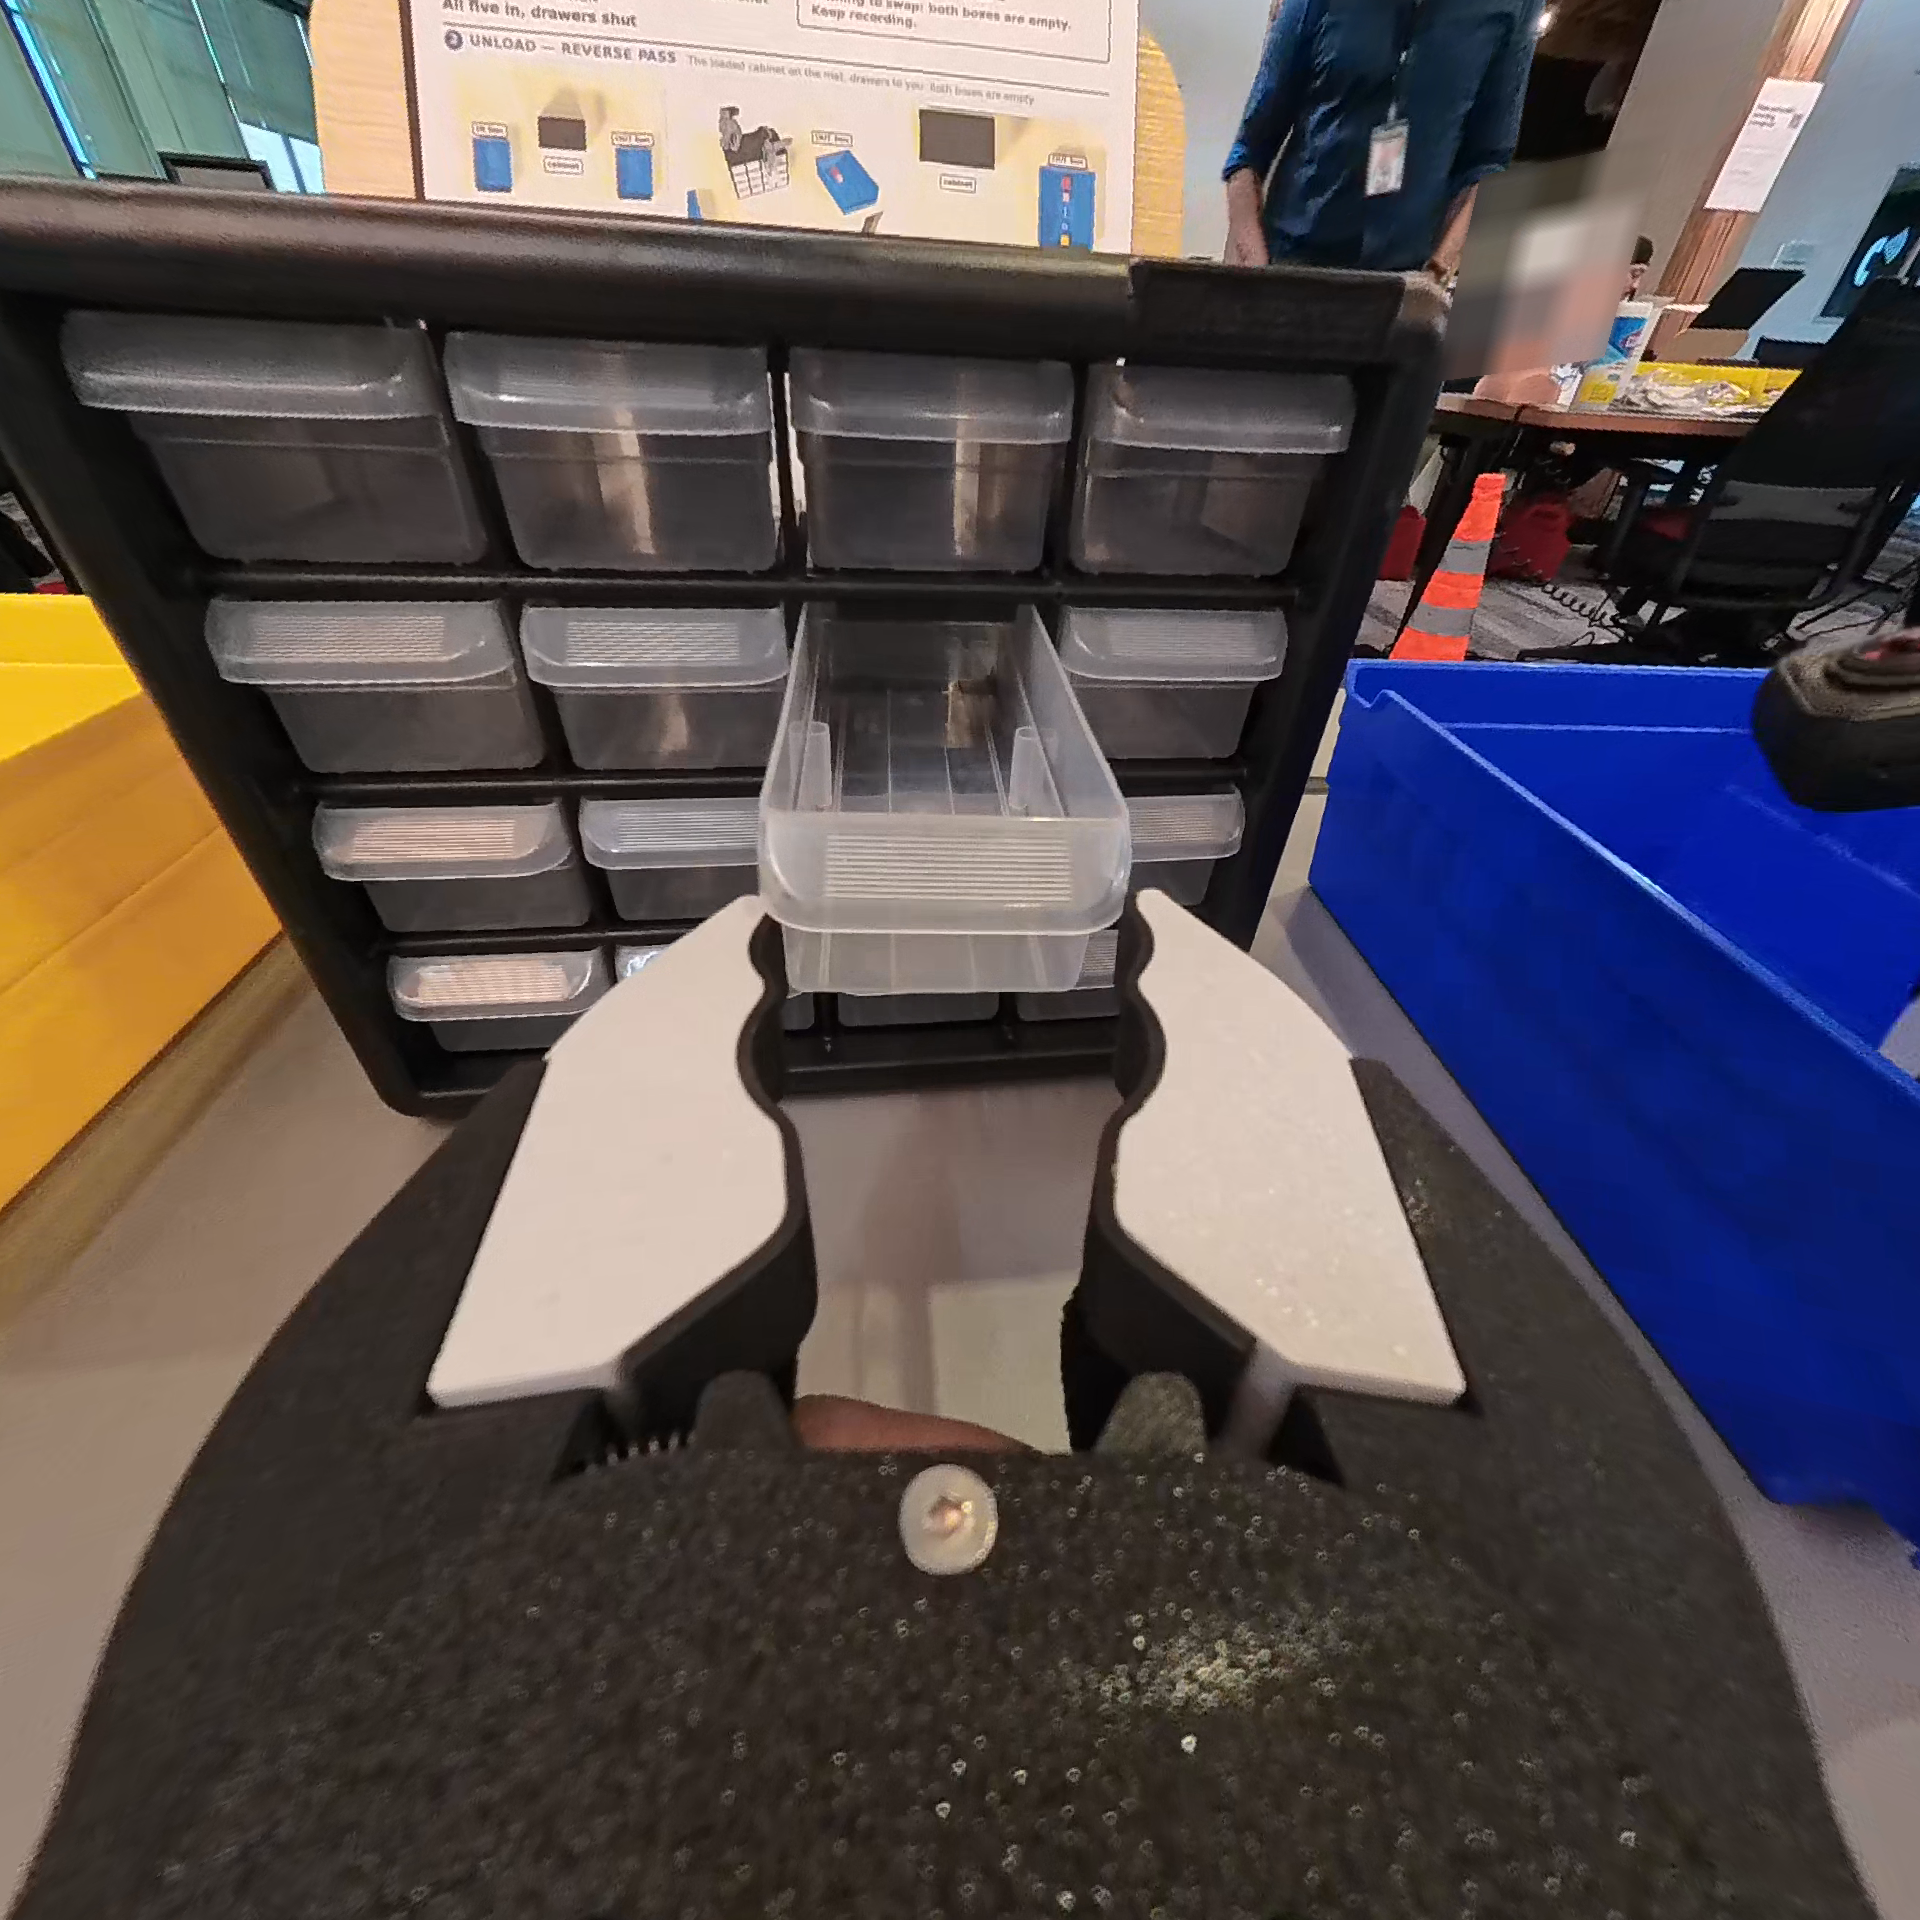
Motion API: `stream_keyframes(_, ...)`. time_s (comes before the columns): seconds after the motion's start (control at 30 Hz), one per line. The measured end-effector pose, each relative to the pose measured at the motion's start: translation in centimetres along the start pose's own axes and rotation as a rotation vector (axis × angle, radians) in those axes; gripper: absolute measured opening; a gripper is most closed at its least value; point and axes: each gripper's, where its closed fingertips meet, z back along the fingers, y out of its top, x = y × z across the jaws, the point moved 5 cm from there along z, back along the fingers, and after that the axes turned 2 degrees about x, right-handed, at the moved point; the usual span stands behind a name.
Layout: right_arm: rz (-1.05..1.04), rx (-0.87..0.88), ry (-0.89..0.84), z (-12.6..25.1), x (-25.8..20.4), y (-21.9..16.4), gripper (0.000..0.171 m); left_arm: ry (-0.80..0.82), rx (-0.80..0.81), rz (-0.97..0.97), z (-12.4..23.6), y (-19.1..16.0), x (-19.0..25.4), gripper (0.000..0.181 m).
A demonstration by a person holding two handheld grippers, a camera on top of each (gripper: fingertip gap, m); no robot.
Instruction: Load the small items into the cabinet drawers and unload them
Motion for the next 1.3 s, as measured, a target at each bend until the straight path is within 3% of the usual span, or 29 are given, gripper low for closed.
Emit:
stream_keyframes(0.03, 0.0, 0.006, -0.026, 0.3, 0.2, -0.1, 0.022, -0.001, 0.0, 0.0, 0.0, 0.0, 0.0, 0.06)
stream_keyframes(0.13, -0.083, 0.166, -0.087, 3.7, -0.3, -0.2, 0.024, -0.005, 0.002, 0.004, -0.1, 0.0, -0.1, 0.06)
stream_keyframes(0.27, -0.327, 0.556, -0.358, 9.8, -3.2, -1.7, 0.027, -0.004, 0.0, 0.001, -0.1, 0.0, 0.0, 0.06)
stream_keyframes(0.33, -0.415, 0.812, -0.332, 10.6, -7.5, -1.7, 0.03, -0.003, 0.0, 0.0, -0.2, 0.1, 0.0, 0.06)
stream_keyframes(0.43, -0.355, 1.11, -0.26, 10.2, -15.3, -1.2, 0.034, -0.008, -0.001, -0.01, -0.5, 0.2, -0.1, 0.06)
stream_keyframes(0.53, -0.318, 1.156, -0.377, 8.8, -20.4, -2.5, 0.031, -0.017, -0.018, -0.03, -1.8, 0.2, -0.1, 0.059)
stream_keyframes(0.63, -0.347, 1.187, -0.291, 6.7, -23.3, -3.0, 0.03, -0.011, -0.075, -0.045, -3.3, 0.4, 0.0, 0.055)
stream_keyframes(0.8, -0.376, 1.131, -0.225, 4.8, -23.6, -2.9, 0.034, -0.056, -0.145, 0.017, -5.0, 1.0, 0.7, 0.076)
stream_keyframes(0.9, -0.363, 1.154, -0.241, 4.9, -23.7, -2.6, 0.034, -0.089, -0.142, 0.077, -3.1, 0.2, 0.4, 0.068)
stream_keyframes(1.07, -0.331, 1.145, -0.261, 4.8, -23.8, -2.7, 0.033, -0.075, -0.112, 0.033, -1.4, -1.0, 0.3, 0.024)
stream_keyframes(1.3, -0.308, 1.165, -0.289, 5.3, -24.0, -2.8, 0.032, 0.011, -0.102, -0.023, -4.3, 0.1, 0.0, 0.012)
